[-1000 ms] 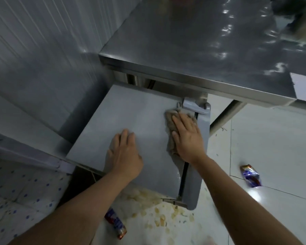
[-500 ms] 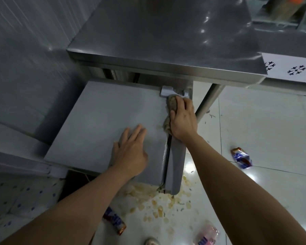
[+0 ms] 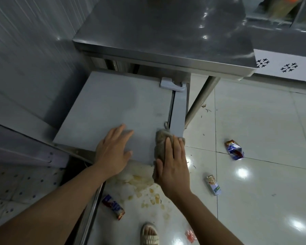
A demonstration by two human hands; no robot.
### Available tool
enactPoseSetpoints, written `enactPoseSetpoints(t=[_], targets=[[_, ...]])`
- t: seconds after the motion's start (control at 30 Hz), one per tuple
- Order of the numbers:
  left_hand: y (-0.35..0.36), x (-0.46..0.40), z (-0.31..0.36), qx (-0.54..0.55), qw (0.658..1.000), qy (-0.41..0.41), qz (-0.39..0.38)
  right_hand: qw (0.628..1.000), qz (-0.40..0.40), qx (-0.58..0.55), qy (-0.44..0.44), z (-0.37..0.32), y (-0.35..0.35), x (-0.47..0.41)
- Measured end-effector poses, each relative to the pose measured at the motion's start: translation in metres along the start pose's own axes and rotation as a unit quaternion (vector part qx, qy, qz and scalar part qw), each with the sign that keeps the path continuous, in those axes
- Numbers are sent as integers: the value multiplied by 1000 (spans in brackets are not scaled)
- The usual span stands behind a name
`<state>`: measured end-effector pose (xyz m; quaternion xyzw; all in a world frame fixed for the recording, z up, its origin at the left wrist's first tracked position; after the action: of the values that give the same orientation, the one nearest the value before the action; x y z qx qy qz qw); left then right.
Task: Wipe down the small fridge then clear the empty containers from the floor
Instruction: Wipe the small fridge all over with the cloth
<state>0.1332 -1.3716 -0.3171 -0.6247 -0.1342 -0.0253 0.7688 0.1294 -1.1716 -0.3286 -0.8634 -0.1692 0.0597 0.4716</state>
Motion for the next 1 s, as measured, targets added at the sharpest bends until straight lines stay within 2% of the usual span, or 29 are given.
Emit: enactPoseSetpoints(t=[0.1, 0.17, 0.23, 0.3, 0.5, 0.57, 0.63, 0.77, 0.9, 1.0], targets=[[-8, 5, -28, 18, 997, -71, 8, 1000, 4, 8, -2, 3, -4, -18], [-13, 7, -47, 29, 995, -91, 19, 999, 34, 18, 35, -3, -4, -42], [-15, 9, -62, 30, 996, -86, 16, 992, 74, 30, 93, -19, 6, -55], [-16, 10, -75, 32, 997, -73, 13, 989, 94, 38, 109, -45, 24, -52], [-23, 17, -114, 28, 997, -73, 21, 998, 39, 19, 36, -118, 69, -59], [-25, 22, -125, 42, 996, -73, 14, 999, 6, 30, -12, -114, 64, -60], [-26, 27, -132, 60, 996, -63, 14, 999, 14, 38, -13, -89, 46, -54], [-24, 32, -136, 74, 995, -55, 24, 986, 111, 28, 124, -49, 20, -41], [-22, 32, -142, 66, 996, -42, 53, 984, 114, 47, 126, -87, 51, -66], [-18, 32, -148, 65, 995, -28, 65, 994, 80, 37, 58, -129, 81, -85]])
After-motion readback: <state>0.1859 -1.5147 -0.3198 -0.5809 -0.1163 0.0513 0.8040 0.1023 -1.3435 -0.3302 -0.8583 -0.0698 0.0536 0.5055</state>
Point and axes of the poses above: each hand's wrist, its own x-axis away from the middle knuckle, its own y-axis out of the palm, z = x × y, the point moved 1 cm from there along -x, towards the middle knuckle, and after that the axes turned 8 degrees about -x, right-handed, at the moved point
